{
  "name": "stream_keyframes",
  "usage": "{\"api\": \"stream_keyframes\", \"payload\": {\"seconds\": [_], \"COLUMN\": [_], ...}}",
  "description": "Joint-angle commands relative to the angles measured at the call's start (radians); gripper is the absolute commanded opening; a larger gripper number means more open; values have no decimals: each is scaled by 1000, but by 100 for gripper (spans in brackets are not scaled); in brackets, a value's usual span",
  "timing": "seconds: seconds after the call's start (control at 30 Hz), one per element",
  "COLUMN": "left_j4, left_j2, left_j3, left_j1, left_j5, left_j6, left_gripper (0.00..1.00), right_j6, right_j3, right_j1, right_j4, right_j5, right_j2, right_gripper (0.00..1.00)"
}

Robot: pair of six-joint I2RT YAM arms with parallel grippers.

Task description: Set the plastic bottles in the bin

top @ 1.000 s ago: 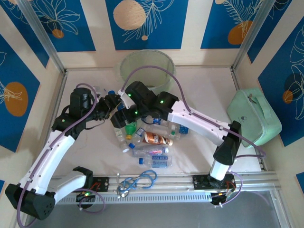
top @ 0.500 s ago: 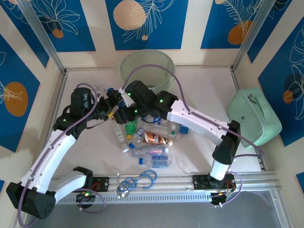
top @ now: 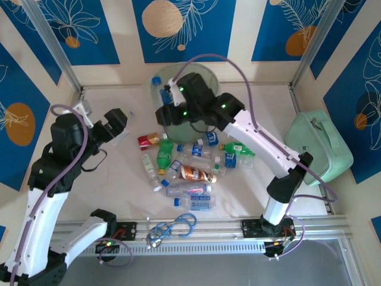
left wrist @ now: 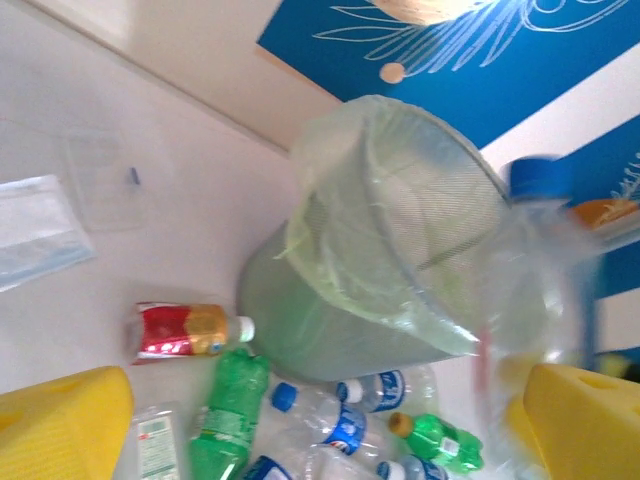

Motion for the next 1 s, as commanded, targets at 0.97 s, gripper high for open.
{"api": "stream_keyframes", "payload": {"seconds": [0.97], "left_j4": [306], "left_j2": [280], "left_j3": [-605], "left_j1": [9], "left_j5": [209], "left_j6": [-46], "left_gripper": [92], "right_j6": [70], "right_j3": [471], "right_j1": [-253], "right_j4": [-240], "right_j5": [-38], "right_j2": [292], "right_gripper": [85]}}
